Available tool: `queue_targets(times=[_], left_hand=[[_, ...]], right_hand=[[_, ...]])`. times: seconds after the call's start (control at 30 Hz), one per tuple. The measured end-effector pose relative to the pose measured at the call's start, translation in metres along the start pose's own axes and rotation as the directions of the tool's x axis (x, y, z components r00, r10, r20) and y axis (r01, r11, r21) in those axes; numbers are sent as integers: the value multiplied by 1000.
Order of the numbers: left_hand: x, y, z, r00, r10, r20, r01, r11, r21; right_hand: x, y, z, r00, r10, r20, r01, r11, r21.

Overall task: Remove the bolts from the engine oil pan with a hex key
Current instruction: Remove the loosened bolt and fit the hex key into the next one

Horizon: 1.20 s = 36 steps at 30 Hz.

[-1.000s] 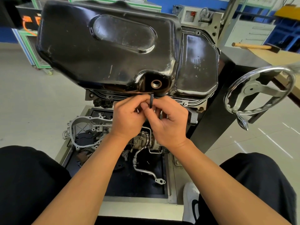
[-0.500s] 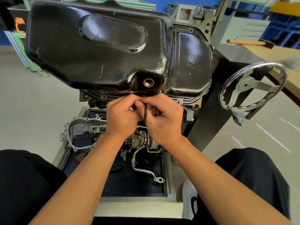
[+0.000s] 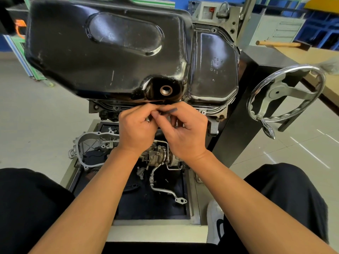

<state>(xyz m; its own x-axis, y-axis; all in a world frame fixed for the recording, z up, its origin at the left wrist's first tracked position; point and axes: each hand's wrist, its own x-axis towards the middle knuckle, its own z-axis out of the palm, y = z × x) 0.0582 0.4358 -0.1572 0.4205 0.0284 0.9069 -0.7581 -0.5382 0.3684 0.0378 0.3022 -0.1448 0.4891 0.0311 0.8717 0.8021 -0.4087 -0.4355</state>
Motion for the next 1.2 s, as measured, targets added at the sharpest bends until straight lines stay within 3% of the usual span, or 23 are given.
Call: queue_targets(times=[0.17,0.4,0.6,0.77,1.0,1.2], left_hand=[[-2,4,5,999,-5,-35,4,1000,-26],[-12,-5,5,998,15,65,-12,999,-39],[-11,-1,6,999,-10,-48,9,1000,-16],[-7,7,8,998,-14,-56,13,1000,-25],[-15,-5,10,998,-8,62,12,998,-63],[-10,-7,10,998,27,-60,-26,1000,11]], right_hand=[[-3,2,0,1000,-23,8,22,999,32],[-3,5,0,999,-36,-13,37,998,47],[-5,5,1,1000,1,-29,0,999,38],[-5,6,3,999,-7,-45,10,998,59],[-4,8,2,998,-30,-48,33,998,46],[-3,1,3,999,-19,-37,20,999,36]])
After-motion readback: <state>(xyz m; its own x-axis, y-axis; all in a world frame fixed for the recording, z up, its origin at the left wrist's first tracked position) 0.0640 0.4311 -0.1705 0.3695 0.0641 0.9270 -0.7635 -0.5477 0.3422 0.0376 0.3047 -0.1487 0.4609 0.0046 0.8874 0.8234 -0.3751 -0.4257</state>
